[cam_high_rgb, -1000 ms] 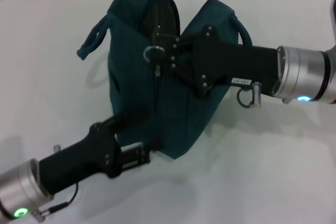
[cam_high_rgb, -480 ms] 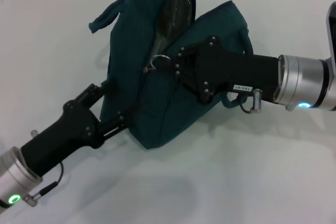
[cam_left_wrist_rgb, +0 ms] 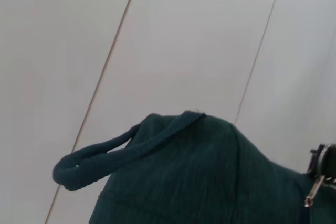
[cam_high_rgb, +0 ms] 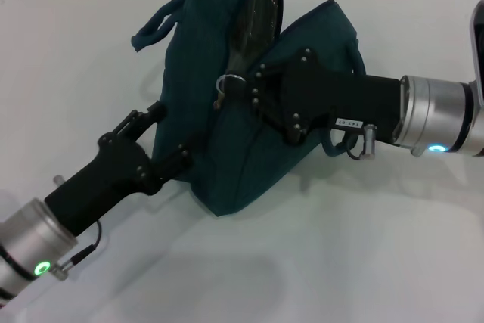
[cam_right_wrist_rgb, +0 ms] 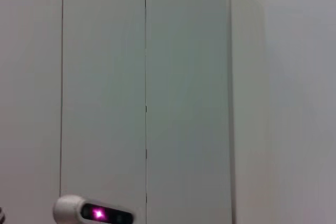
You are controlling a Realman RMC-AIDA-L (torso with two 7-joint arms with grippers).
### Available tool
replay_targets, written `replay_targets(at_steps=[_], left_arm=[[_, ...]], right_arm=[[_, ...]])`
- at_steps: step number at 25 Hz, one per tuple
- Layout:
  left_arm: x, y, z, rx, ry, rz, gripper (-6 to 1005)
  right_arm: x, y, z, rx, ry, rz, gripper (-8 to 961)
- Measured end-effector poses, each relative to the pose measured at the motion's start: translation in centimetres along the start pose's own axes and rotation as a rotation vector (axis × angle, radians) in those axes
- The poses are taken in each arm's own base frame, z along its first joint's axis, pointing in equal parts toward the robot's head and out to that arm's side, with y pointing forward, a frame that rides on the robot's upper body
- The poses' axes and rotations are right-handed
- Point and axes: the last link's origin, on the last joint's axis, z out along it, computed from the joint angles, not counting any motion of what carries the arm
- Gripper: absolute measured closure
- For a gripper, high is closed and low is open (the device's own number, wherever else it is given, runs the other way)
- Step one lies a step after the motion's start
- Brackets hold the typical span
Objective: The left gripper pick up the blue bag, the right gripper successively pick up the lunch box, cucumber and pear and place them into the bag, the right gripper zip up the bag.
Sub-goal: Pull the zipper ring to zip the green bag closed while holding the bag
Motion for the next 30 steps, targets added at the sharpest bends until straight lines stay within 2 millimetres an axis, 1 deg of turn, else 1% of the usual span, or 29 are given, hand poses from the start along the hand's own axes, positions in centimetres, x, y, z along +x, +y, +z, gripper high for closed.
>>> replay_targets(at_steps=[7,16,21,26,30], left_arm=[[-0.1,-0.2,1.6,-0.03,-0.032,0.018,192],[-0.1,-0.2,2.3,-0.069,-0.069,0.056,210],[-0.1,-0.2,2.3,-0.07,-0.069,0.083,402],[-0.1,-0.2,2.3,-0.071,-0.069,0.084,635],[-0.2,-0.2,2.1,-0.065,-0.069,0.082,728]], right_arm=[[-0.2,0.0,0.1,0.001,-0.007,-0.002,945],[-0.4,-0.3,0.1,0.009,-0.018,-0.008,945],[-0.3,-0.3,0.0,0.014,-0.014,-0.003,945],[0.0,-0.1,-0.3,0.025,-0.012,0.006,945],[0.1,-0.1,-0.6,0.034,-0.017,0.009,945]])
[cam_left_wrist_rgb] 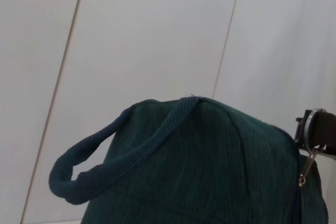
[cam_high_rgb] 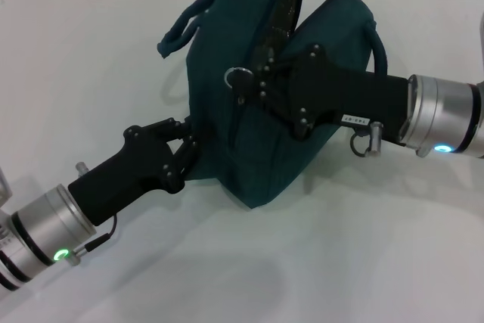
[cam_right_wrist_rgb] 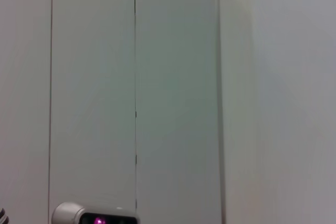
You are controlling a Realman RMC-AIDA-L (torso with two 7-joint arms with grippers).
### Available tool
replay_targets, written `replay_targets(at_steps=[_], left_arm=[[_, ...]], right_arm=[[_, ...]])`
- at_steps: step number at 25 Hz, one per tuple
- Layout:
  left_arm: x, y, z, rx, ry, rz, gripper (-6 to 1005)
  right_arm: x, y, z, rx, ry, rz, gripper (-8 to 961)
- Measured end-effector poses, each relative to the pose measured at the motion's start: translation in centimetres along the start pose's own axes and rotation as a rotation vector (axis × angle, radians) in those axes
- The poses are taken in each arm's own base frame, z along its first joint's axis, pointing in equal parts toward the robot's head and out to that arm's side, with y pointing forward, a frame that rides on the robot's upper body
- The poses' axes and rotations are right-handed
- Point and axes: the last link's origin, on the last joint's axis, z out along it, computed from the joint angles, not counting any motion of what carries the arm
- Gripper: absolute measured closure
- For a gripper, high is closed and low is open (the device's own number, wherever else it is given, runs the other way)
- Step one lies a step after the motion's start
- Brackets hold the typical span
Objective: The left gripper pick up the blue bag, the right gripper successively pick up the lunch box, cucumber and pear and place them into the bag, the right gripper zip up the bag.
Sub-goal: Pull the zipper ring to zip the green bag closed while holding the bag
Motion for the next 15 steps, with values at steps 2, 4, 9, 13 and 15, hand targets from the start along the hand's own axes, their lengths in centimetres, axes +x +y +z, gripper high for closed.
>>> replay_targets(at_steps=[2,4,9,13,15], left_arm=[[0.0,0.0,-0.1,0.004,0.001,-0.001,774],[0.0,0.0,-0.1,0.004,0.0,-0.001,821],[0.0,0.2,-0.3,-0.04,-0.027,0.023,884],[0.0,0.4,-0.6,-0.093,-0.059,0.063,911],[0.0,0.5,-0.7,-0.1,-0.066,0.074,923]], right_arm=[[0.0,0.0,-0.2,0.01,-0.004,0.003,945],[0.0,-0.1,-0.4,0.022,-0.013,0.008,945],[-0.4,-0.5,-1.2,0.08,-0.059,0.023,945],[-0.7,-1.1,-2.0,0.137,-0.102,0.041,945],[-0.8,-1.3,-2.3,0.161,-0.118,0.051,945]])
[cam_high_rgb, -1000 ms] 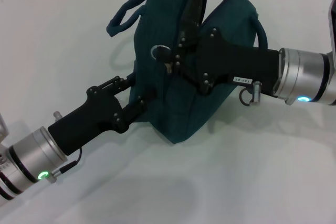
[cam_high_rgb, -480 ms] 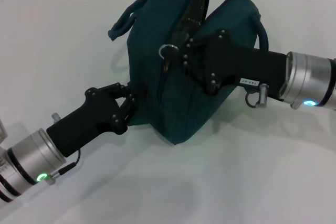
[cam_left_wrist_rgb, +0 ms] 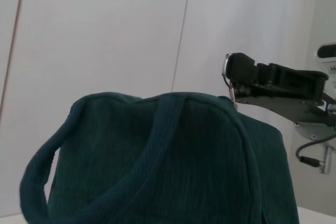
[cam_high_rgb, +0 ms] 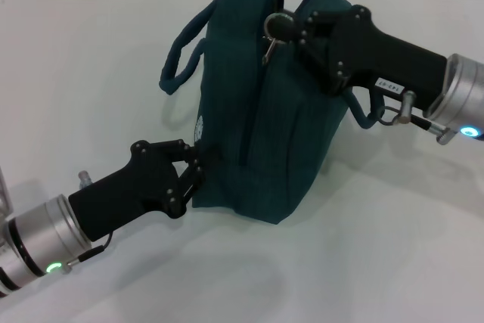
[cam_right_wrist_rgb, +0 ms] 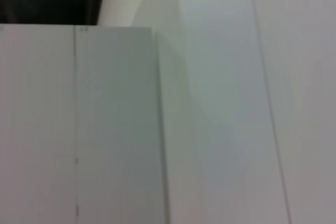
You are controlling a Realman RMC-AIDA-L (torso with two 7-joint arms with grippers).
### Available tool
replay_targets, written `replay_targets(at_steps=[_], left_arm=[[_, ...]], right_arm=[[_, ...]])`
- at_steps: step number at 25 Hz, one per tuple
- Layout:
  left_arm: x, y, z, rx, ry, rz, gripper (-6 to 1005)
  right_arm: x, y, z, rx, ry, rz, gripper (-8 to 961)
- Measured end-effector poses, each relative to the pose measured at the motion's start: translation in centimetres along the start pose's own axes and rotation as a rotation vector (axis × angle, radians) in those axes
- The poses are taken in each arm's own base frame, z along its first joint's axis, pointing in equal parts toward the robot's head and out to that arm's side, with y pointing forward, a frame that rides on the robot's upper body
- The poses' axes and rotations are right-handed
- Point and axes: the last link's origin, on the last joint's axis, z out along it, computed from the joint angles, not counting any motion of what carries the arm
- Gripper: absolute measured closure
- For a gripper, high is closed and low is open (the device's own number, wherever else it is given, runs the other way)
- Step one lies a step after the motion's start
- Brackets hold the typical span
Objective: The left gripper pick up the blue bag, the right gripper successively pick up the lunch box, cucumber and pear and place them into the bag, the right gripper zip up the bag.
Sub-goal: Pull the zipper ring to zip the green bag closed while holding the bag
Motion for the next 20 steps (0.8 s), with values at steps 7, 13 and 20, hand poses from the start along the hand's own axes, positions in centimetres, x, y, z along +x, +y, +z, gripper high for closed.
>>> replay_targets(at_steps=[7,13,20], left_arm=[[-0.1,-0.1,-0.6,-0.024,-0.035,0.026,925],[0.4,-0.6,-1.0,-0.029,-0.044,0.071,926],[1.9,-2.6,-2.0,-0.012,-0.056,0.159,928]], right_arm=[[-0.1,-0.7,-1.2,0.077,-0.033,0.017,945],[0.1,-0.2,-1.3,0.052,-0.028,0.027,944],[0.8,2.1,-1.6,-0.064,-0.011,0.045,944]])
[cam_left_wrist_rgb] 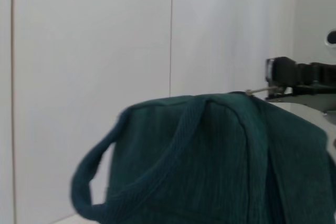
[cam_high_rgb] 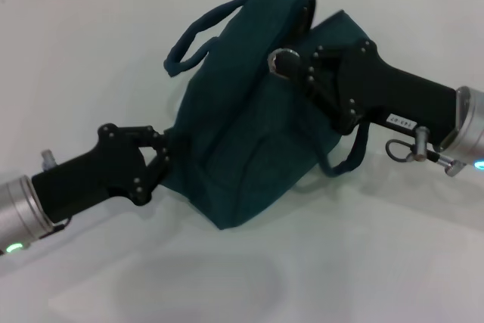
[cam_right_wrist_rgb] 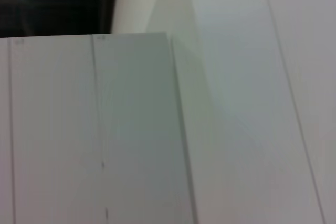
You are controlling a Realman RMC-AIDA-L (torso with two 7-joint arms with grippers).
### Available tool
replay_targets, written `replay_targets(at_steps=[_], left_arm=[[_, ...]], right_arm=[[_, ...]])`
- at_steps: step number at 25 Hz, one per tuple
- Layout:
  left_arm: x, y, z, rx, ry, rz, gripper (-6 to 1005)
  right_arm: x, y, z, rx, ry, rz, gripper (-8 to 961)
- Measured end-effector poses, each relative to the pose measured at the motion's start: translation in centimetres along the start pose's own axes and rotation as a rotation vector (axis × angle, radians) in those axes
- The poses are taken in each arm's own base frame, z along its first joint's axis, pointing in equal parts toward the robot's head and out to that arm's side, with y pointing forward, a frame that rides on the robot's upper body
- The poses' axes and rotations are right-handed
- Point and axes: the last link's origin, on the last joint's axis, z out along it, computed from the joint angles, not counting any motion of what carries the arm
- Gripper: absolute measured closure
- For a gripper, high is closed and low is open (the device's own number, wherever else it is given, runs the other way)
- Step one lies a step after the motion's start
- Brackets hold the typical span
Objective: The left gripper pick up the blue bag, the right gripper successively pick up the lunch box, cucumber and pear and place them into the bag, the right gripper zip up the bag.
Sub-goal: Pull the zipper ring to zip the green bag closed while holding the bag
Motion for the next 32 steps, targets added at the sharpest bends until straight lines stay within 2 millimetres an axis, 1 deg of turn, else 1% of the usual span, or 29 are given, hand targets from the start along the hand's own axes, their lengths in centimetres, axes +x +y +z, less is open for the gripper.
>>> replay_targets(at_steps=[1,2,4,9,14,18,25,28,32], left_arm=[[0.2,-0.3,-0.1,0.0,-0.003,0.015,928],[0.3,-0.5,-0.2,-0.001,-0.005,0.024,928],[0.5,-0.9,-0.2,0.003,-0.013,0.043,929],[0.6,-1.7,0.3,0.017,-0.031,0.064,931],[0.6,-1.7,1.0,0.007,-0.036,0.089,908],[0.4,-1.6,0.9,0.013,-0.042,0.093,885],[0.3,-1.5,0.8,0.018,-0.045,0.09,844],[0.3,-1.4,1.1,0.033,-0.027,0.082,826],[0.8,-1.4,1.8,0.064,0.023,0.067,803]], right_arm=[[0.0,0.0,0.0,0.0,0.0,0.0,944],[0.1,0.1,-0.5,0.014,-0.008,0.003,944],[0.0,0.0,-0.8,0.027,-0.017,0.004,944],[-0.4,-0.2,-1.4,0.058,-0.054,-0.002,944],[-1.2,-1.1,-2.0,0.124,-0.102,-0.014,944],[-1.5,-1.7,-2.6,0.175,-0.127,-0.01,944],[-0.7,-2.5,-3.7,0.259,-0.091,0.003,944],[-0.3,-2.4,-4.0,0.266,-0.078,0.013,944],[0.1,-1.9,-3.7,0.239,-0.059,0.021,944]])
